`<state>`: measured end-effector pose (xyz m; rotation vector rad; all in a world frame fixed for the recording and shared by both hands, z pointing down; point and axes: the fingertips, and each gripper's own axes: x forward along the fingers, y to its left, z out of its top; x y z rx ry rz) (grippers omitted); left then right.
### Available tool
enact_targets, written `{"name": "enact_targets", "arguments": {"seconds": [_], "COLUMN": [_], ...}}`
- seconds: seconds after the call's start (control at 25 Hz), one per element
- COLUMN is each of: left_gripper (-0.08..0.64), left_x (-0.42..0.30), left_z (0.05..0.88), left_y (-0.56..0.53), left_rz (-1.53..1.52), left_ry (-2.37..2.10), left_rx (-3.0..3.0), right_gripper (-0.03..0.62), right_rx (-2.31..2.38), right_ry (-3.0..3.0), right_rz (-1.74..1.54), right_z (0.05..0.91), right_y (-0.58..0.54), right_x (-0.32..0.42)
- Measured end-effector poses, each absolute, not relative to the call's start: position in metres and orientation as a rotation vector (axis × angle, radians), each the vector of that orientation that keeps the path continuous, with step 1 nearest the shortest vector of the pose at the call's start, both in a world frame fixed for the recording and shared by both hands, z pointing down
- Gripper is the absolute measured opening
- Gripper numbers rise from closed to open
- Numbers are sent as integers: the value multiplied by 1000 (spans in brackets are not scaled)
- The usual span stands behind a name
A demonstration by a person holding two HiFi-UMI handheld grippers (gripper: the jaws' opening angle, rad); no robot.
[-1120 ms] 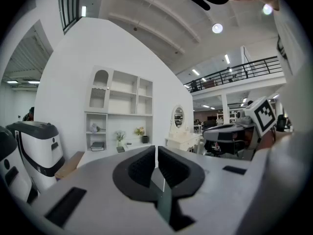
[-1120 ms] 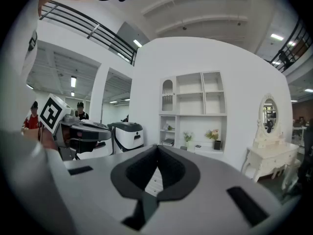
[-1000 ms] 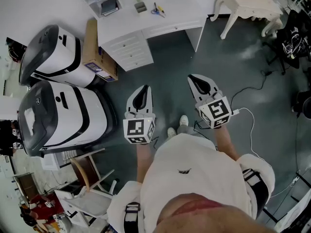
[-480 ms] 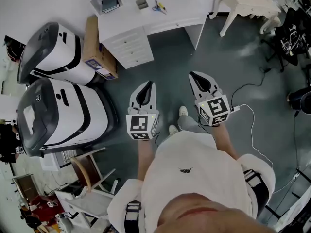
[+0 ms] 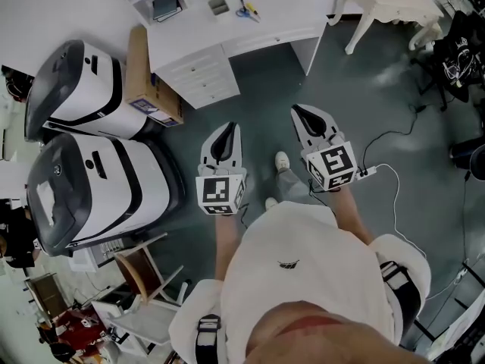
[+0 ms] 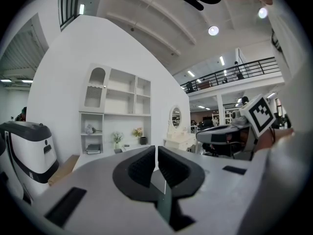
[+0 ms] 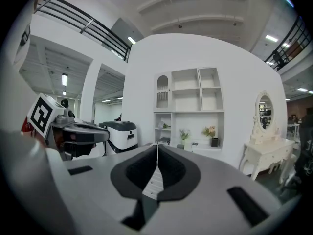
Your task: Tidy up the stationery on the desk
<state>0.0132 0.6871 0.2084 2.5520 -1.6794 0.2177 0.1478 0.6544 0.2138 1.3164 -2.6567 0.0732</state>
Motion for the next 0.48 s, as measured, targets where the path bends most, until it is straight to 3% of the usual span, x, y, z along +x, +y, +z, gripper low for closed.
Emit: {"name": "enact_targets", "arguments": {"seconds": [0.48], "left_gripper": [0], "left_x": [33], "left_z": [220], "left_y": [554], "left_rz": [229], "left_ry": [-1720], "left_rx": [2506], "right_gripper": [-3], "right_rx": [1264], "right_ry": [-2688], "right_rz": [112], "right_z": [223], "right_y": [522], "right_x": [161]}}
